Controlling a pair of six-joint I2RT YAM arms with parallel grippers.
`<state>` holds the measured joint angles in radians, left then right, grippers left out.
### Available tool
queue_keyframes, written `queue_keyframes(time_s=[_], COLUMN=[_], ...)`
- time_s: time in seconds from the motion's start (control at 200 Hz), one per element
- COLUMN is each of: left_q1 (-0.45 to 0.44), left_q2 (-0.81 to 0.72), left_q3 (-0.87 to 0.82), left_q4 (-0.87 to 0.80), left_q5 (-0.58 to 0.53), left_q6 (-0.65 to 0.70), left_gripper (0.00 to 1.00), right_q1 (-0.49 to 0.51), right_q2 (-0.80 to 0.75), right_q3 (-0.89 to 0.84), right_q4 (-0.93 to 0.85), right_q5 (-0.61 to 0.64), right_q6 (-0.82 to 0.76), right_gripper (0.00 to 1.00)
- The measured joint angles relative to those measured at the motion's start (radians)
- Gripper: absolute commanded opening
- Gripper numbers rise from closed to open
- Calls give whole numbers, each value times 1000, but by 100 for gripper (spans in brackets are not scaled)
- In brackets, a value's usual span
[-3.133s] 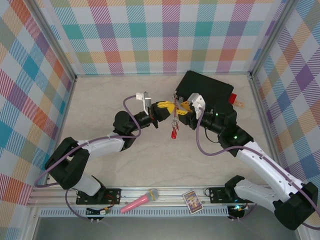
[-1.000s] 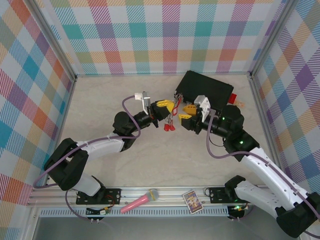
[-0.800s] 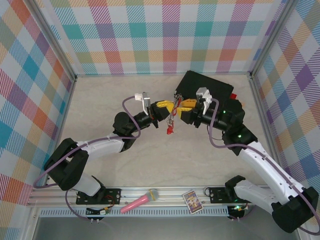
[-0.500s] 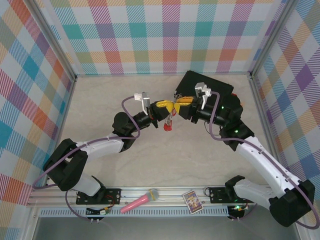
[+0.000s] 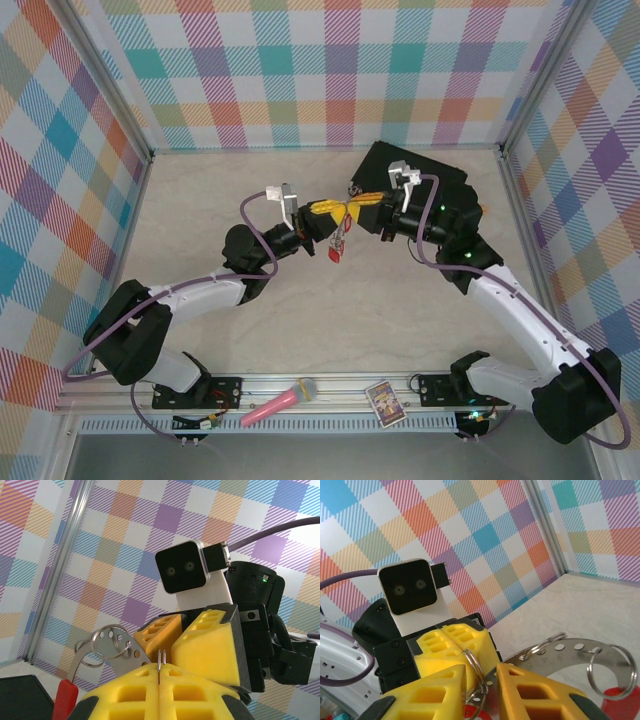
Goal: Put the keys on the keyring
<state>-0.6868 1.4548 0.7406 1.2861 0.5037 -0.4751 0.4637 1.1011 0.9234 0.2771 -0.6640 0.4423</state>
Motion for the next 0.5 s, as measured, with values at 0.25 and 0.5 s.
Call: queue_keyframes(time_s=[0.25, 0.5], left_q1=[0, 0], left_q2=[0, 0], left_q3=[0, 1], left_q4=[0, 3], left_q5=[3, 2], left_q6=[0, -4], left_gripper=[0, 0], right_q1=[-1, -11], right_q2=[17, 25], right_q3=[2, 2], right_q4=[16, 21], right_q5=[-40, -55], right_q6=[18, 18], right_gripper=[16, 5])
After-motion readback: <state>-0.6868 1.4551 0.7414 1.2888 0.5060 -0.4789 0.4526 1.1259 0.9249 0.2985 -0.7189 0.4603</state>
